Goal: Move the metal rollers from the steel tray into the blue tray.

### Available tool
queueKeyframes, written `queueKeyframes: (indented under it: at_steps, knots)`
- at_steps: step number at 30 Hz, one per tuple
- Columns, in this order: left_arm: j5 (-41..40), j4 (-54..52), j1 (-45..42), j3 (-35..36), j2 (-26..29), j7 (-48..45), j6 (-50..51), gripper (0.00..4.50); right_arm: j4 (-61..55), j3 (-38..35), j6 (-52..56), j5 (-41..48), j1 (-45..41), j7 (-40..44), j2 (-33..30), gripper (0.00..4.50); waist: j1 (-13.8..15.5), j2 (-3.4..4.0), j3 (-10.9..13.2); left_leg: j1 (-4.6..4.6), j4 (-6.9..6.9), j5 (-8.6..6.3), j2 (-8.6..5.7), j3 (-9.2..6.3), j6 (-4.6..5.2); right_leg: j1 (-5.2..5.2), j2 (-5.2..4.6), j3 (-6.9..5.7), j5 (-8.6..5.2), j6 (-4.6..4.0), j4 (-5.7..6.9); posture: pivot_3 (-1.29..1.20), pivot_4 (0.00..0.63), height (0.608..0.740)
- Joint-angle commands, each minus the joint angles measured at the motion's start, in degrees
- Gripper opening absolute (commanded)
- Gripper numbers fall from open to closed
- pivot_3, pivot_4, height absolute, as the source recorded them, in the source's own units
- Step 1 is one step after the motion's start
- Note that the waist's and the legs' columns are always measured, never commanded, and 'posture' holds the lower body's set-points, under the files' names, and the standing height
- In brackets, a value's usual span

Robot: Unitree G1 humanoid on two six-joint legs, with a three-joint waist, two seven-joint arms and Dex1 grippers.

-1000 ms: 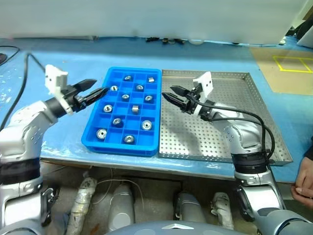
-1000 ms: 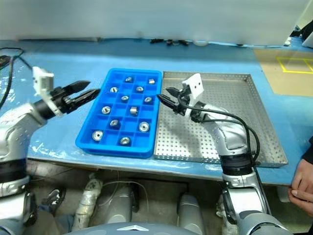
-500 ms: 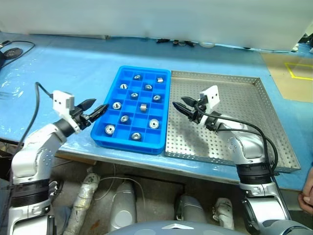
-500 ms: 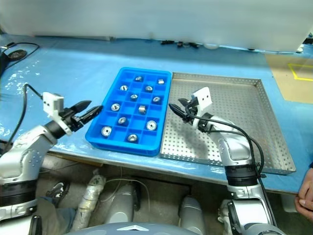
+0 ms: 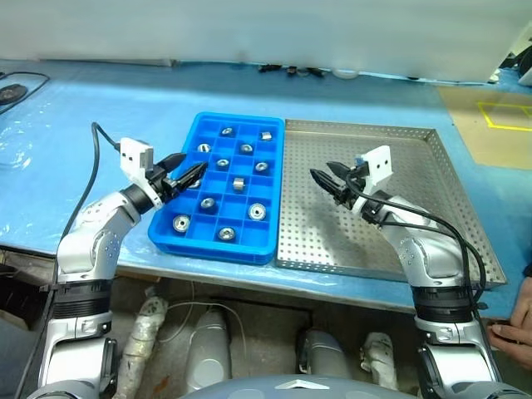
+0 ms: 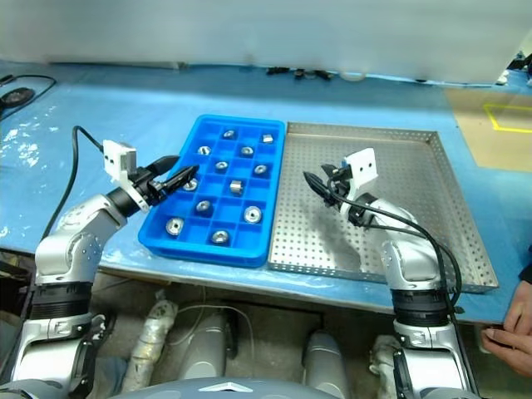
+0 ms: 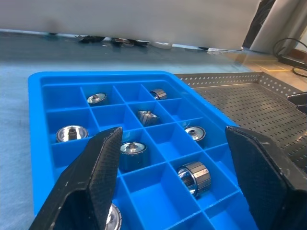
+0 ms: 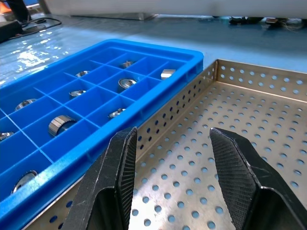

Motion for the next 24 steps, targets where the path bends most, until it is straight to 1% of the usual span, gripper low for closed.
queueKeyframes:
  at_steps: [1, 6, 12, 24]
  knots:
    - [-0.99, 0.3, -1.97, 0.51, 0.94, -1.28, -0.5, 3.6, -2.99, -2.29, -0.06, 1.02, 0.24, -0.45, -0.74, 2.53, -0.04, 0.0, 0.0, 0.01, 0.02, 0.0, 0.0, 0.0, 0.0, 0.01, 0.0, 0.01, 0.0, 0.0, 0.01, 0.02, 0.15, 0.74]
    - [-0.25, 2.29, -2.6, 0.57, 1.49, -1.79, -1.06, 3.6, -2.6, -2.47, -0.57, 0.6, 0.46, -1.54, -0.06, 2.53, -0.1, 0.0, 0.0, 0.04, 0.05, 0.0, 0.01, 0.0, -0.01, 0.01, 0.0, 0.03, 0.0, 0.0, 0.08, 0.02, 0.15, 0.74]
    - [-0.34, 1.3, -2.94, -0.26, 0.4, -0.56, -0.67, 3.6, -2.42, -1.85, -1.04, 0.44, 1.09, -2.45, 1.32, 2.53, -0.01, 0.0, 0.0, 0.02, 0.03, -0.01, 0.01, 0.01, 0.01, 0.0, 0.0, 0.01, 0.0, -0.01, 0.05, 0.05, 0.15, 0.74]
    - [-0.78, -0.05, -1.7, -0.25, -1.91, 0.47, -1.41, 3.6, -1.62, -2.81, -0.09, 0.68, -0.88, -1.13, -1.28, 2.53, 0.04, 0.0, 0.0, 0.01, 0.05, -0.01, 0.0, 0.01, 0.01, 0.02, -0.02, 0.0, 0.0, -0.01, 0.05, 0.06, 0.15, 0.74]
